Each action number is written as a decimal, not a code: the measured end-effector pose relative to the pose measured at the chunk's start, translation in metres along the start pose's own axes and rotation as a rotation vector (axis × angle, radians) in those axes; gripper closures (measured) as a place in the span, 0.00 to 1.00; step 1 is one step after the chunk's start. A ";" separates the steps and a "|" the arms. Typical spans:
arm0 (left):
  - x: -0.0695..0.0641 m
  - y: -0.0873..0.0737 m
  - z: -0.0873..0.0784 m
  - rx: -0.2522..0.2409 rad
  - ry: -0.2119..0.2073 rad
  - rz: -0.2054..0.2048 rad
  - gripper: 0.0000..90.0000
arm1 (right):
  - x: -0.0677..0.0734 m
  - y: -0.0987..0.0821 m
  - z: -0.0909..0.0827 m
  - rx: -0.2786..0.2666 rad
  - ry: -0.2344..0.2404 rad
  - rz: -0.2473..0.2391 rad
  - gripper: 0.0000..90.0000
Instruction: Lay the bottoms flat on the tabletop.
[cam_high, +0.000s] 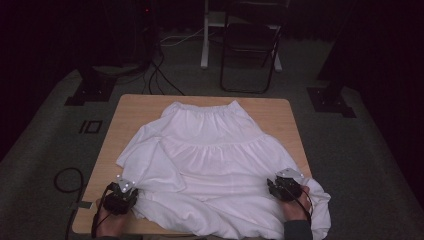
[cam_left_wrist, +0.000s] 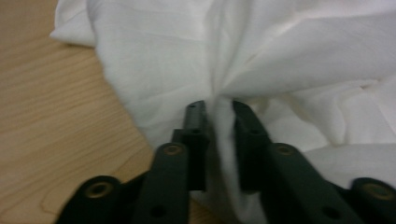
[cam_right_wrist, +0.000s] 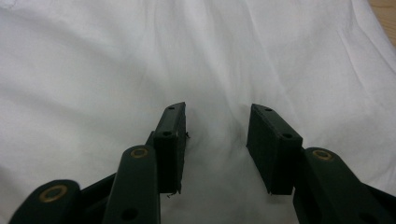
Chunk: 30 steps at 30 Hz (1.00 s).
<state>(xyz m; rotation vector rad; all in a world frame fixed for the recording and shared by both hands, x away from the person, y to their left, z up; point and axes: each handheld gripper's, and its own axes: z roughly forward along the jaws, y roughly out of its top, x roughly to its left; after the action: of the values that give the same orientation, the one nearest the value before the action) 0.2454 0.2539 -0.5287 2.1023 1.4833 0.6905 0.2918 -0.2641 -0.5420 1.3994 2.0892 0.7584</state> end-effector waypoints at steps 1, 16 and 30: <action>0.001 0.001 -0.001 -0.013 -0.005 -0.003 0.79 | 0.000 0.000 0.000 -0.001 0.002 0.002 0.64; -0.029 0.070 -0.020 -0.211 -0.115 0.073 0.57 | -0.001 -0.002 0.000 -0.015 0.003 0.014 0.64; -0.089 0.106 0.054 -0.088 -0.226 0.208 0.55 | -0.001 -0.003 0.000 -0.021 0.006 0.020 0.64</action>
<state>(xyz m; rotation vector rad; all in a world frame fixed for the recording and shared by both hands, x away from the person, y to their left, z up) 0.3299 0.1325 -0.5139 2.2041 1.1063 0.5582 0.2907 -0.2658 -0.5441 1.4099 2.0685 0.7912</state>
